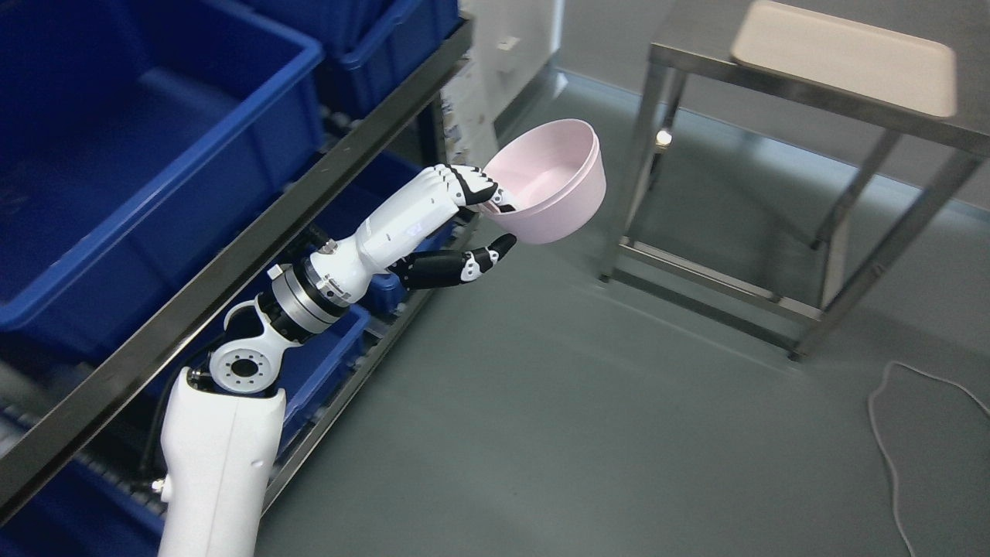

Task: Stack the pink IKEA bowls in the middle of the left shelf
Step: 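Lift the stacked bowls with the left hand while turning toward the blue bins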

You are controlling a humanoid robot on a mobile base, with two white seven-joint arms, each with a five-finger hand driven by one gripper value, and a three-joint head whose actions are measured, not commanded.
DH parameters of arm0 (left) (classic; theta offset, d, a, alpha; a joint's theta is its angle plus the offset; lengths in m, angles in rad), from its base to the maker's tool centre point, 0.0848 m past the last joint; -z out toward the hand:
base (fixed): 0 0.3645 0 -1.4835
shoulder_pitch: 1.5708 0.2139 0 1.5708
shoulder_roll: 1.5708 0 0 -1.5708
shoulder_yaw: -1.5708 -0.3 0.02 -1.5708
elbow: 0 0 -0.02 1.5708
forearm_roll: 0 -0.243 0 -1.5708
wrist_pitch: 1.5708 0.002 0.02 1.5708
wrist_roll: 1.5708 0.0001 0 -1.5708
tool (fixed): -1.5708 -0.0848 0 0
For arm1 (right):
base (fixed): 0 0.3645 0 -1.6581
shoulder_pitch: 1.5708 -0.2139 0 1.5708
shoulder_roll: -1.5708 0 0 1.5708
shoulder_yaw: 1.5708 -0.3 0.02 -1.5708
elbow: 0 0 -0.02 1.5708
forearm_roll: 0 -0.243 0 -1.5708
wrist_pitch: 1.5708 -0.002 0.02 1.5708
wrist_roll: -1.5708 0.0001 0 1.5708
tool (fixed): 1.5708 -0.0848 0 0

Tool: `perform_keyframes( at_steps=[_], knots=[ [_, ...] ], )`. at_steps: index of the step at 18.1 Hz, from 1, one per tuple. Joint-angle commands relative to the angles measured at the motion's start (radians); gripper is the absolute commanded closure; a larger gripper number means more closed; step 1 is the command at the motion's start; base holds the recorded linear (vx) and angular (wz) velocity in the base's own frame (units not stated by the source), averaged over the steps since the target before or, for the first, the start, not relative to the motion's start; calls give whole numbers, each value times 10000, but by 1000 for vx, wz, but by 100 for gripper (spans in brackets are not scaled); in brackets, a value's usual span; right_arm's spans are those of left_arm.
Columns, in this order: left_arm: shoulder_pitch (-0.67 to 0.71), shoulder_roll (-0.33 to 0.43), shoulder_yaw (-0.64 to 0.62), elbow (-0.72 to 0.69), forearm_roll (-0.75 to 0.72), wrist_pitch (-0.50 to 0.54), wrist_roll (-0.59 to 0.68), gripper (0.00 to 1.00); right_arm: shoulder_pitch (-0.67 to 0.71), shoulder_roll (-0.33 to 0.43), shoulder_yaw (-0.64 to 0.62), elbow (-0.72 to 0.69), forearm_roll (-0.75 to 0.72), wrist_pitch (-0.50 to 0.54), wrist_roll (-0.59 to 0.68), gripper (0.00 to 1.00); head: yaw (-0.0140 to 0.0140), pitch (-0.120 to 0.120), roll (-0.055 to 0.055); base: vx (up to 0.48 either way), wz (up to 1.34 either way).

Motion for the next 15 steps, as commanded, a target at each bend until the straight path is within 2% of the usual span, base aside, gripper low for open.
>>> perform_keyframes(
  at_steps=[1, 7, 11, 15],
  knots=[
    [-210, 175, -115, -110, 153, 9, 30, 94, -2, -175, -107, 0, 77, 6, -43, 0, 0, 0, 0, -371, 921],
    [-486, 175, -53, -110, 169, 9, 183, 94, -2, -175, -107, 0, 77, 6, -43, 0, 0, 0, 0, -319, 1216],
    [-1068, 175, 53, -110, 169, 238, 214, 94, -2, -175, -92, 0, 77, 6, -43, 0, 0, 0, 0, -156, 1015],
    [-2202, 175, 69, -110, 153, 1295, 659, 94, -2, -175, -92, -15, 77, 6, -43, 0, 0, 0, 0, -79, 687]
  ],
)
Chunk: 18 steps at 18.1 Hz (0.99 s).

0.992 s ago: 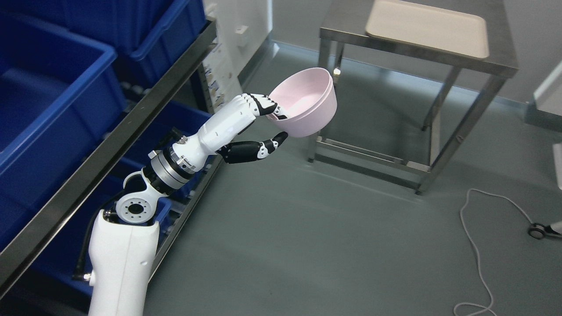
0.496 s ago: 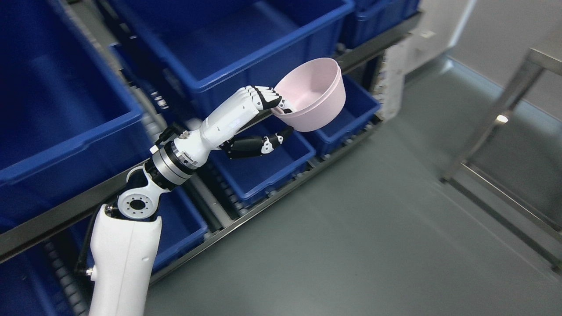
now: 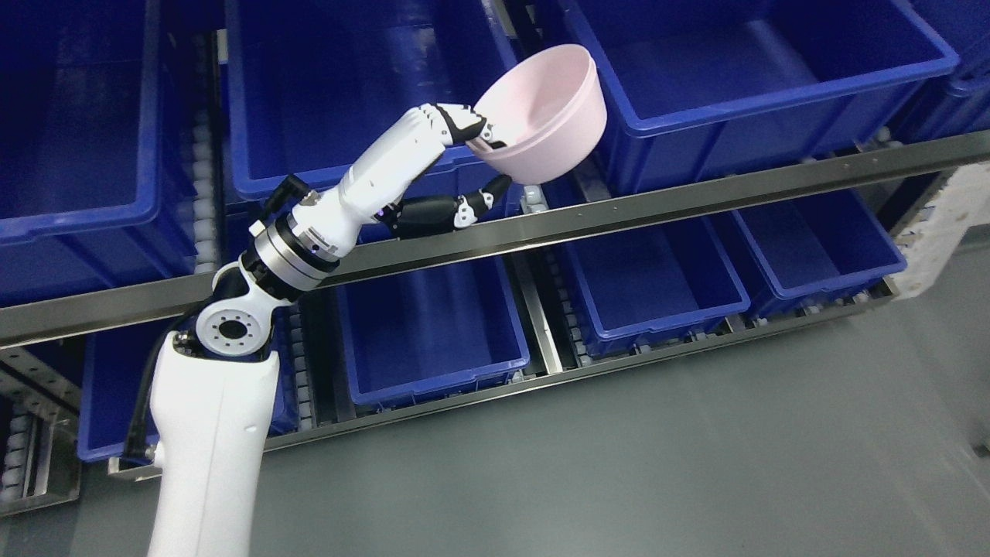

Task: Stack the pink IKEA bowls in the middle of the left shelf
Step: 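Carry the bowls over the middle blue bin and lower them in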

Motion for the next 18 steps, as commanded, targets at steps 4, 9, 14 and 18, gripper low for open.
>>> perform_keyframes(
  at_steps=[4, 9, 14, 18],
  knots=[
    [-1427, 174, 270, -23, -193, 1057, 78, 94, 0, -175, -92, 0, 77, 6, -3, 0, 0, -2, 0, -1, 221],
    [-1566, 1053, 1145, 114, -315, 1468, -457, 94, 0, -175, -92, 0, 77, 6, -2, 0, 0, -4, 0, 18, -40],
    [-1872, 2945, 1116, 2028, -1355, 2775, -535, 94, 0, -175, -92, 0, 77, 6, 13, 0, 0, -3, 0, 14, 25],
    [-2791, 2792, 550, 3624, -2892, 2791, -551, 93, 0, -175, -107, 0, 77, 6, -3, 0, 0, -4, 0, 14, 36]
  ],
)
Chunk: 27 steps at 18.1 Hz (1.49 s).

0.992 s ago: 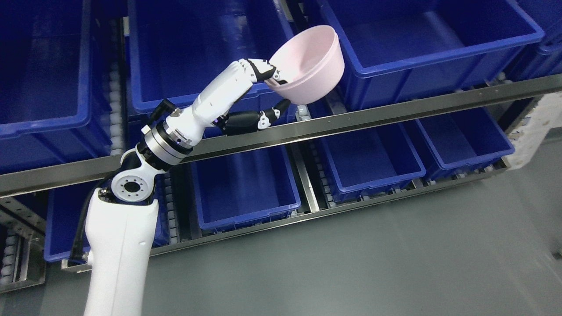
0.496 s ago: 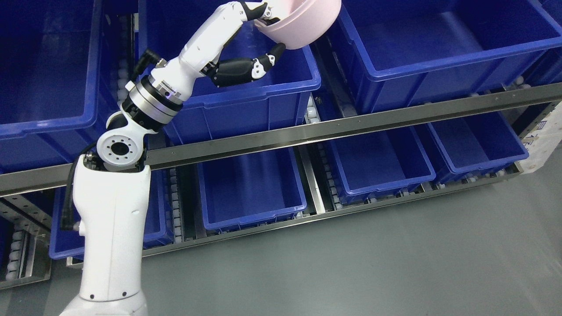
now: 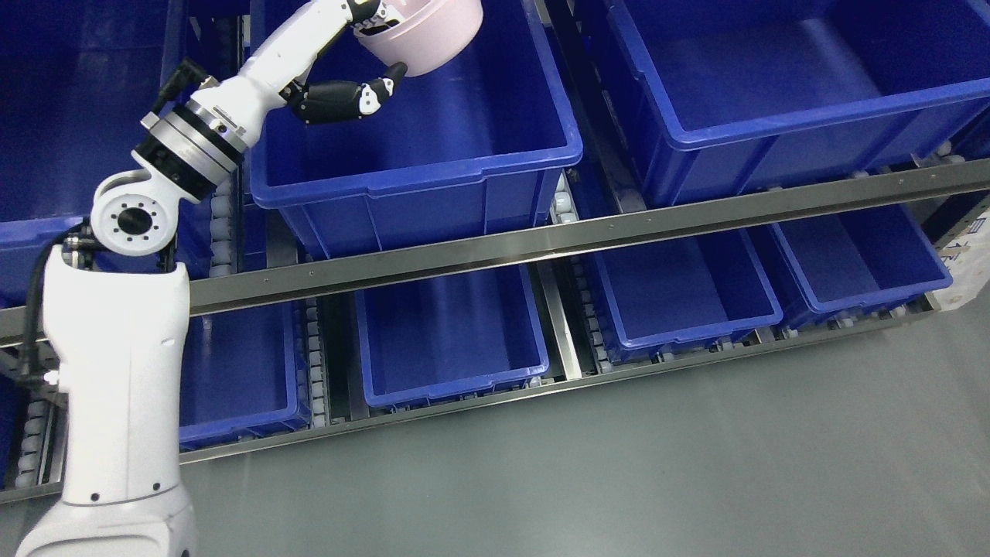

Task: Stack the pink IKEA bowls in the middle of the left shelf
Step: 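Carry the bowls over the middle blue bin and lower them in, then open the left hand and withdraw it upward from the bin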

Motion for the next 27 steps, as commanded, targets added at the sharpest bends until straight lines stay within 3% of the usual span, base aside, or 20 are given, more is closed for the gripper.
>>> perform_keyframes(
  at_steps=[1, 3, 8, 9, 10, 14, 18, 20, 22, 25, 27],
  knots=[
    [-1086, 1158, -459, 2921, -1343, 66, -4, 93, 1, -175, -92, 0, 77, 7, 66, 0, 0, 0, 0, 19, 5],
    [-1380, 1159, -721, 3568, -1374, 82, -4, 92, 1, -175, -107, 0, 77, 7, 82, 0, 0, 0, 0, 18, 1],
    [-1273, 961, -829, 3708, -1389, 419, 11, 87, 1, -175, -92, 0, 77, 7, 66, 0, 0, 0, 0, 2, -2],
    [-1273, 823, -829, 3754, -1389, 434, 11, 78, 1, -175, -107, 0, 77, 7, 66, 0, 0, 0, 0, 12, -11],
    [-1273, 639, -845, 3815, -1389, 450, 26, 58, 1, -175, -107, 0, 77, 7, 66, 0, 0, 0, 0, 0, 0],
    [-1227, -174, -692, 3846, -1374, 480, 225, 37, 1, -175, -107, 0, 77, 7, 66, 0, 0, 0, 0, -9, 2],
    [-1212, -818, -278, 3846, -1251, 496, 1420, 17, 1, -175, -107, 0, 77, 7, 82, 0, 0, 0, 0, -28, 1],
    [-1212, -1474, 744, 3831, -1068, 496, 2459, 11, 1, -175, -107, 0, 77, 7, 67, 0, 0, 0, 0, -48, -18],
    [-1242, -1474, 2018, 3740, 45, 572, 4021, 11, 1, -175, -92, 0, 77, 7, 82, 0, 0, 0, 0, -22, -28],
    [-1181, -1474, 2147, 3312, 3399, 1351, 5819, 11, 1, -175, -107, 0, 77, 7, 66, 0, 0, 0, 0, 1, -21],
    [-724, -1474, 2101, 2073, 3842, 2469, 6483, 11, 1, -175, -107, 0, 77, 7, 66, 0, 0, 0, 0, 12, -6]
  ],
)
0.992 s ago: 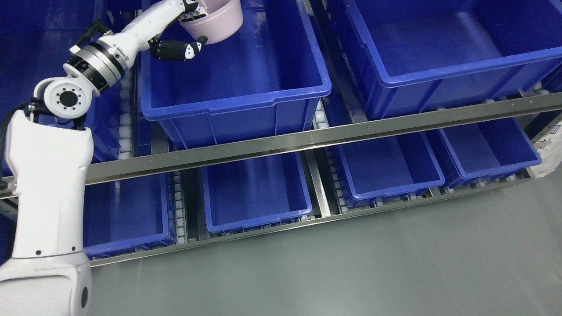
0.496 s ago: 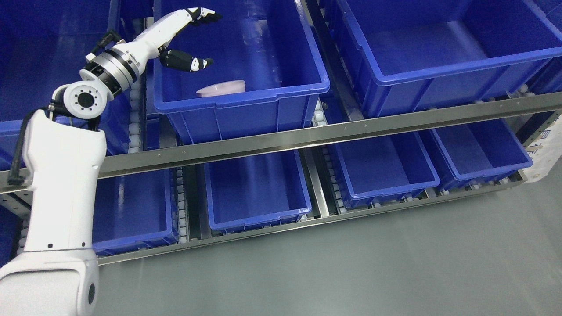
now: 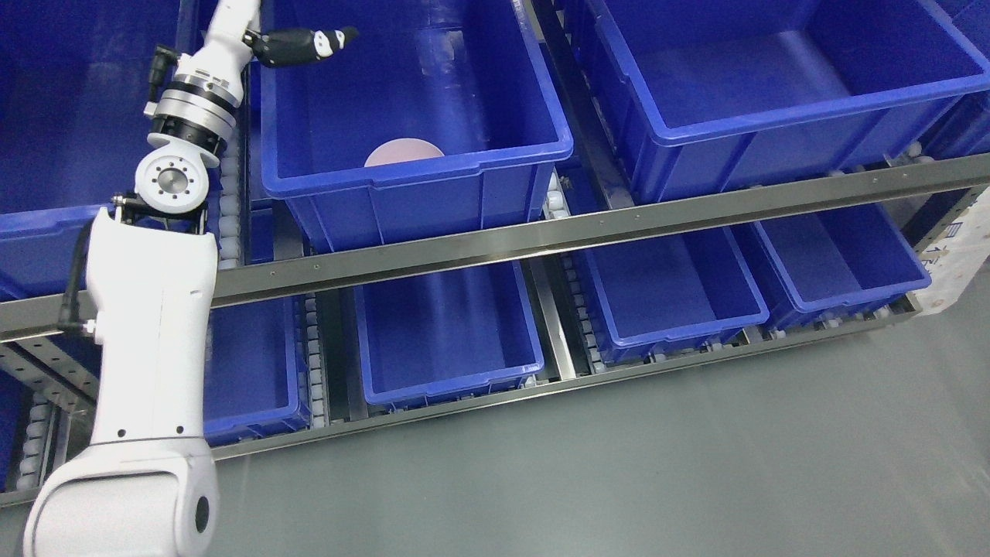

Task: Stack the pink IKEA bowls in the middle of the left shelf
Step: 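Open the left hand and withdraw it upward from the bin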

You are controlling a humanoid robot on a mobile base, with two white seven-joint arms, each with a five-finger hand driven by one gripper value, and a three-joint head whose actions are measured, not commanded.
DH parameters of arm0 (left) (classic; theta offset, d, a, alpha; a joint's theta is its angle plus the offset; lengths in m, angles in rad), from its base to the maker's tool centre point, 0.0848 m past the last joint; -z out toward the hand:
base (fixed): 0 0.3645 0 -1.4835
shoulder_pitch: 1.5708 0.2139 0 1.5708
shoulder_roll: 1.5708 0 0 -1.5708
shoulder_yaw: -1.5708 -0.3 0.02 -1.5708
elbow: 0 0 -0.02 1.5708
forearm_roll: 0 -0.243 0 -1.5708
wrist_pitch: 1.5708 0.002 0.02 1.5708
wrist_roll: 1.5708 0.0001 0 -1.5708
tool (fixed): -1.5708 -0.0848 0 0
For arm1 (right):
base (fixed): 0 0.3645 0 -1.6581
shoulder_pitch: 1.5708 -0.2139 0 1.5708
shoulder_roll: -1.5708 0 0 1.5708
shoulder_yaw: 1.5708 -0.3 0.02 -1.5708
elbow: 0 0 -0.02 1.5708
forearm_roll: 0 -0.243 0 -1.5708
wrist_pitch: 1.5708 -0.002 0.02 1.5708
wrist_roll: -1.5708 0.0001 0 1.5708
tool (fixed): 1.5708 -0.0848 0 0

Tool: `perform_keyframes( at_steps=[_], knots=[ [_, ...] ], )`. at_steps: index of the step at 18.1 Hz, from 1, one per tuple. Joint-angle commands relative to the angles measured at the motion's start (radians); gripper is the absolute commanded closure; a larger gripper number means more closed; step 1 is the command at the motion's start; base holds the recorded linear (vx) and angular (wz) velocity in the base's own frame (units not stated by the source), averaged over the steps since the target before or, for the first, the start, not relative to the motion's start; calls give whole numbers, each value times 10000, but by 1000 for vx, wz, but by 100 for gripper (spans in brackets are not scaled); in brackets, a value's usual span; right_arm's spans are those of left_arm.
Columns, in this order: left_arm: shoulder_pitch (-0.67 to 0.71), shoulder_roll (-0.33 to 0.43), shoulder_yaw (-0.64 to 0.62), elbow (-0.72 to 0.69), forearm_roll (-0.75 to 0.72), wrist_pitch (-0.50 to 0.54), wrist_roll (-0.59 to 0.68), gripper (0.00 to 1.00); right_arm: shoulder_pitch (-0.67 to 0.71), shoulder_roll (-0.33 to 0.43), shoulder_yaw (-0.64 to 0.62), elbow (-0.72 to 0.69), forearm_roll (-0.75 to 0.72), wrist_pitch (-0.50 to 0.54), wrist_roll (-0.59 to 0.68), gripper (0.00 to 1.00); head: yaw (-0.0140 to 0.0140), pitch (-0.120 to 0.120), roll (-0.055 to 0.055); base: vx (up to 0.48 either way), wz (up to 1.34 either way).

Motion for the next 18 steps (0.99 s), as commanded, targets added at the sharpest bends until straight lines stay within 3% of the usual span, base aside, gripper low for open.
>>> perform_keyframes(
  at_steps=[1, 7, 18],
  knots=[
    [785, -648, 1292, -2054, 2666, 1632, 1148, 10, 0, -174, -92, 0, 77, 7, -14, 0, 0, 0, 0, 0, 0],
    [2199, -648, 648, -4085, 2666, 2742, 1133, 1, 0, -174, -92, 0, 77, 7, -14, 0, 0, 0, 0, -2, -16],
    [2661, -648, 585, -4348, 2666, 2727, 1133, 0, 0, -174, -92, 0, 77, 7, -14, 0, 0, 0, 0, -3, -11]
  ],
)
